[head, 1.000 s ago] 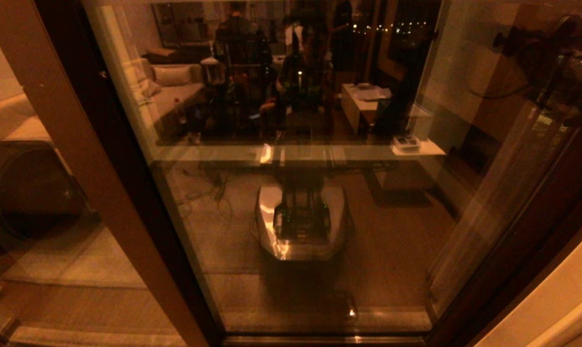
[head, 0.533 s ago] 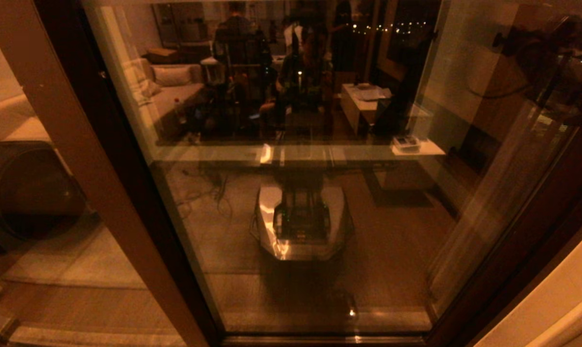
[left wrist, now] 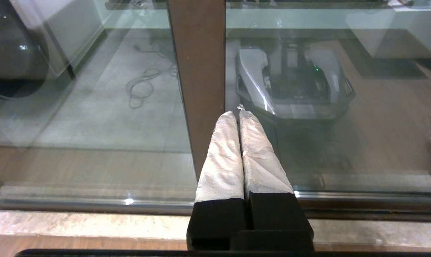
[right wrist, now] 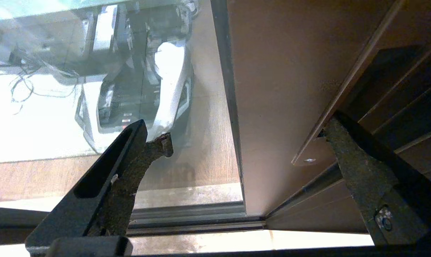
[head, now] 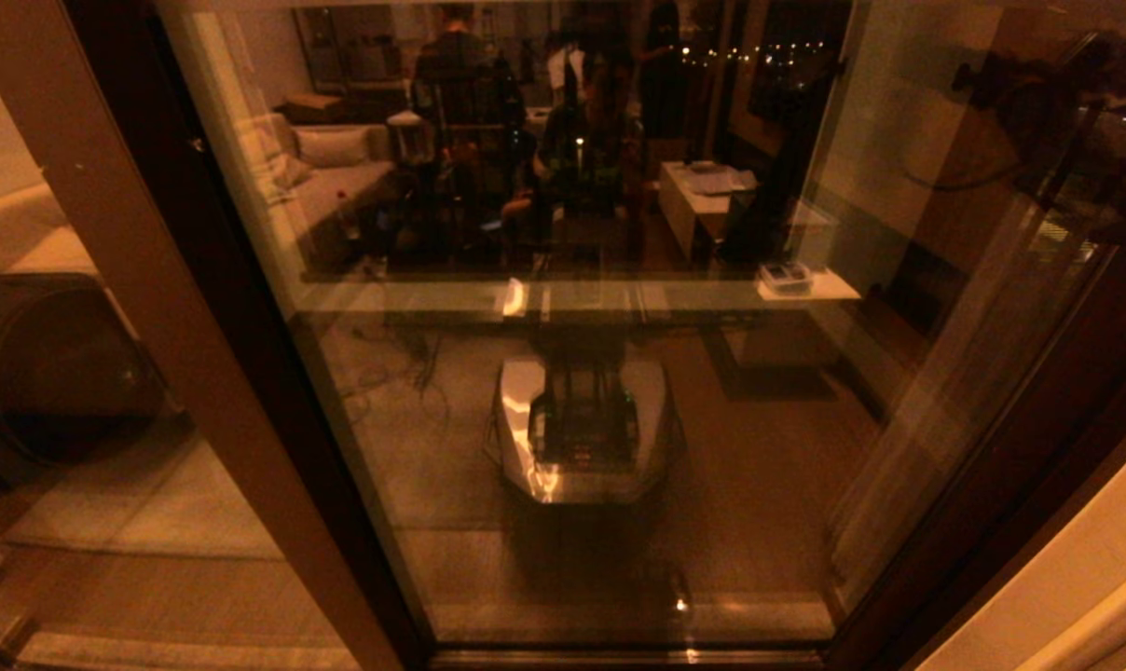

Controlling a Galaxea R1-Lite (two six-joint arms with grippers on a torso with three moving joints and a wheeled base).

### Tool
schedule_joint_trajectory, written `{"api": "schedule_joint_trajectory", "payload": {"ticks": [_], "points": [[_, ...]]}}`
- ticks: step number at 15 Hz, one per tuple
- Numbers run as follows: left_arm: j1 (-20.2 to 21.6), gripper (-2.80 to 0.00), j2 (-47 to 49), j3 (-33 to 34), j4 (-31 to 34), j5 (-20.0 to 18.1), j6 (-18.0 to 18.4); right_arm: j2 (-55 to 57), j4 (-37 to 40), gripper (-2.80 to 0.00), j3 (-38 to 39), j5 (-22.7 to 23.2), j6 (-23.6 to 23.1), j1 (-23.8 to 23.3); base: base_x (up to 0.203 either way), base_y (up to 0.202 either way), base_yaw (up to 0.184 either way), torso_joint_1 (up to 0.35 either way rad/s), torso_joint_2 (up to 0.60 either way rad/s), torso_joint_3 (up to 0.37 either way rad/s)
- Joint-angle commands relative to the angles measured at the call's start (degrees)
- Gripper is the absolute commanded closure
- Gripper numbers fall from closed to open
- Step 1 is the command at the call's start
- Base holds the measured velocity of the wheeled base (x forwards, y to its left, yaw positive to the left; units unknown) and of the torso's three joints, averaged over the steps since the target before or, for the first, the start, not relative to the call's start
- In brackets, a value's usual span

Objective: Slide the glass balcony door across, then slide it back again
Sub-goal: Open the slid door

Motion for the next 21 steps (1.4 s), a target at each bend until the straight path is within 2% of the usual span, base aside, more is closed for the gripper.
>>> {"api": "schedule_joint_trajectory", "payload": {"ticks": [1, 21], "points": [[0.01, 0.00, -0.01, -0.01, 0.02, 0.00, 0.02, 0.03, 0.29, -2.80, 0.25, 0.33, -0.10, 0.36, 0.000, 0.000, 0.000, 0.000, 0.00, 0.000], [0.01, 0.00, -0.01, -0.01, 0.02, 0.00, 0.02, -0.80, 0.29, -2.80, 1.88, 0.33, -0.30, 1.33, 0.000, 0.000, 0.000, 0.000, 0.00, 0.000]]}}
